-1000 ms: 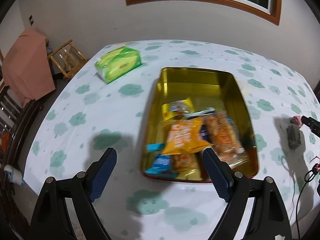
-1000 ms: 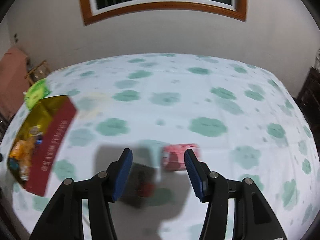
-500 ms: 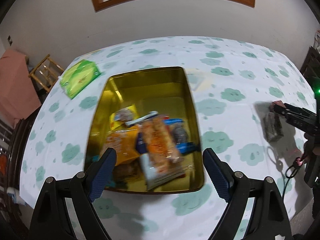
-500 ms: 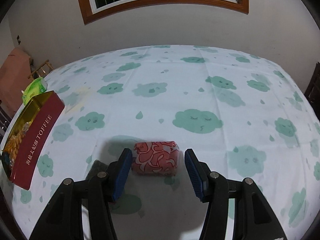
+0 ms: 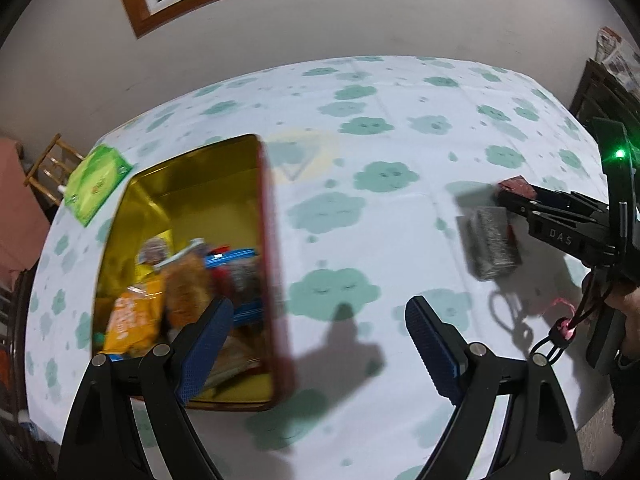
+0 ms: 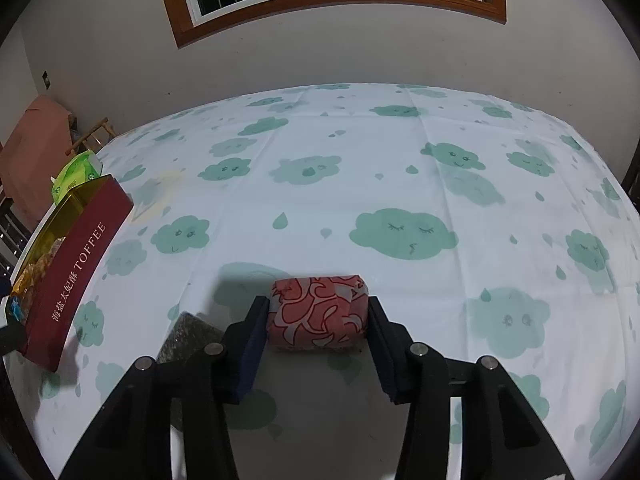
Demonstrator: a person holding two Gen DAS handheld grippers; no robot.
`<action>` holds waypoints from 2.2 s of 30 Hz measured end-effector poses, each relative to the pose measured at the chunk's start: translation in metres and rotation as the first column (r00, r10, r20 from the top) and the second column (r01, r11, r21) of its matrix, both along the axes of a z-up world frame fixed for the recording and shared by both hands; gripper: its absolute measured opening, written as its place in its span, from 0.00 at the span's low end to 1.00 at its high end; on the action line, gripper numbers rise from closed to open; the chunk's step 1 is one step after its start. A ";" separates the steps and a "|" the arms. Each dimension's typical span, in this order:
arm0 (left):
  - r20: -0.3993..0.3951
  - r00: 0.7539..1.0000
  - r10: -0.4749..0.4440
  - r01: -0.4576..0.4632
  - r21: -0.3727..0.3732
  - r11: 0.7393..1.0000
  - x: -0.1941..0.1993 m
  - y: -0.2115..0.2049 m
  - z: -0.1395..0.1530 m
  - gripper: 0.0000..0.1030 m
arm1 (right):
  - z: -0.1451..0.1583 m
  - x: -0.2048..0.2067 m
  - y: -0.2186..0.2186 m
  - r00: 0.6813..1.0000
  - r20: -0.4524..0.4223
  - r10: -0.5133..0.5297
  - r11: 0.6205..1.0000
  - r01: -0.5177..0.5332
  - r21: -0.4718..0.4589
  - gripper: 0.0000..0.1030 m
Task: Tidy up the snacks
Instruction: 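Grasp the dark speckled candy packet with the left tool while the right tool holds the pink block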
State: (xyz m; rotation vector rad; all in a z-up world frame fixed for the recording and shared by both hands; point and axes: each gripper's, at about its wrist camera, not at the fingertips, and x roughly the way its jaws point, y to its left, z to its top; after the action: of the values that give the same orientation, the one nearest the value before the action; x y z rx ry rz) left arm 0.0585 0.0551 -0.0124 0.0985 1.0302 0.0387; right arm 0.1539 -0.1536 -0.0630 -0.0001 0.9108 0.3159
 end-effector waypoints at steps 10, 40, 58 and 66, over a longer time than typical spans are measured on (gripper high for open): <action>0.047 0.997 -0.065 0.068 -0.062 0.996 0.015 -0.039 -0.009 0.84 | 0.002 -0.016 -0.032 0.998 0.037 -0.044 0.996 0.047 -0.070 0.46; 0.013 0.992 -0.125 0.125 -0.077 0.989 0.023 -0.104 -0.042 0.84 | 0.000 -0.023 -0.088 0.993 0.031 -0.114 0.989 0.116 -0.092 0.46; -0.040 0.994 -0.105 0.096 -0.186 0.978 0.060 -0.113 -0.056 0.50 | -0.001 -0.023 -0.088 0.993 0.031 -0.114 0.989 0.117 -0.095 0.48; -0.031 0.992 -0.121 0.114 -0.165 0.980 0.062 -0.116 -0.055 0.31 | -0.001 -0.022 -0.088 0.993 0.030 -0.115 0.988 0.117 -0.096 0.48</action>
State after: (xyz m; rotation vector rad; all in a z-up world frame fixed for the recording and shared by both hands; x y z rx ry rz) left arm 0.1204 -0.0608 -0.0675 0.0117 1.0632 -0.1555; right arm 0.1315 -0.2412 -0.0642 -0.0411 0.8969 0.1628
